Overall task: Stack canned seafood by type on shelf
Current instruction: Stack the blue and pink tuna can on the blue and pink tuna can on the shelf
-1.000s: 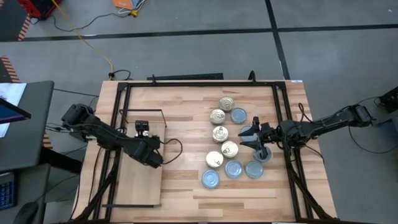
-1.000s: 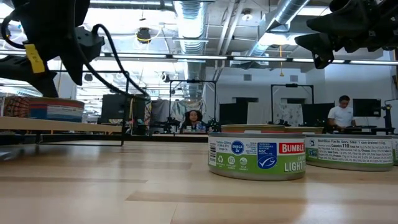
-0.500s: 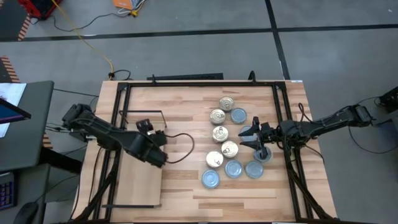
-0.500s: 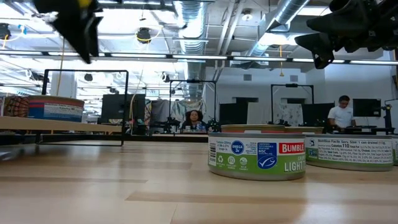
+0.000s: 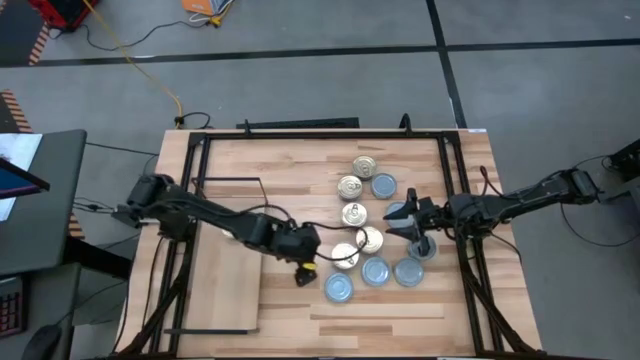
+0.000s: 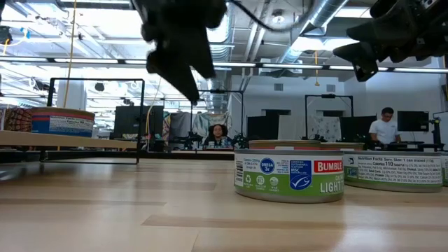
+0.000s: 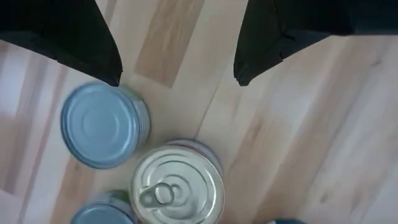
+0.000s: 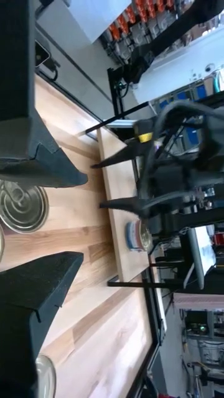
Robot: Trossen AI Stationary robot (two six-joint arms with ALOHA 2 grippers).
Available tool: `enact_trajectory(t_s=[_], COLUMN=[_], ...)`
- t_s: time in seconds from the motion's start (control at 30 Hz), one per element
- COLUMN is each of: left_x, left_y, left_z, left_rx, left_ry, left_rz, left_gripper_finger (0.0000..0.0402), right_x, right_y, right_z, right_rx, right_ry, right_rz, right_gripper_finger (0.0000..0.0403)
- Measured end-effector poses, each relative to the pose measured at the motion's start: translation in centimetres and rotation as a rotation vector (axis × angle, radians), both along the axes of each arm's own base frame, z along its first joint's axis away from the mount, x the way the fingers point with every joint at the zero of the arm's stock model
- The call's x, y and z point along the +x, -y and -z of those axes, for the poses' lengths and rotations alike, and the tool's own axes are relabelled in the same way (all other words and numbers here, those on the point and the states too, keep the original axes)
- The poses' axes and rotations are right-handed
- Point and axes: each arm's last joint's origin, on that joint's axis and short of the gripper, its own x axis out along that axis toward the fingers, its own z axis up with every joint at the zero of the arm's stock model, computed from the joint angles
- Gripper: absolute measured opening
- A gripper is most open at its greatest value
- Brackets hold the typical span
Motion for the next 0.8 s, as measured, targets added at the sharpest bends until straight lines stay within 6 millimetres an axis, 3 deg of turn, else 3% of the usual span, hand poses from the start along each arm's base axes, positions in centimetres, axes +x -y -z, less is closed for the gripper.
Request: enact_trajectory(t_s=[0.27, 0.5, 0.8], left_x=[2.8, 4.0, 4.4], left_y=[-2.8, -5.8, -13.7], left_z=[2.0, 3.0, 0.9], left_rx=[-0.013, 0.039, 0.011], left_ry=[0.025, 0.036, 0.055], left_rz=[-0.206, -0.192, -0.143], left_gripper_finger=[0.0295, 0.0295, 0.0295], right_x=[-0.3, -0.4, -0.7], right_y=[0.1, 0.1, 0.4], right_z=[0.0, -0.2, 0.1], right_rx=[-0.001, -0.007, 0.011], right_ry=[-0.009, 0.006, -0.035], right_rz=[0.000, 0.003, 0.024], right_gripper_finger=[0.0205, 0.0205, 0.0205])
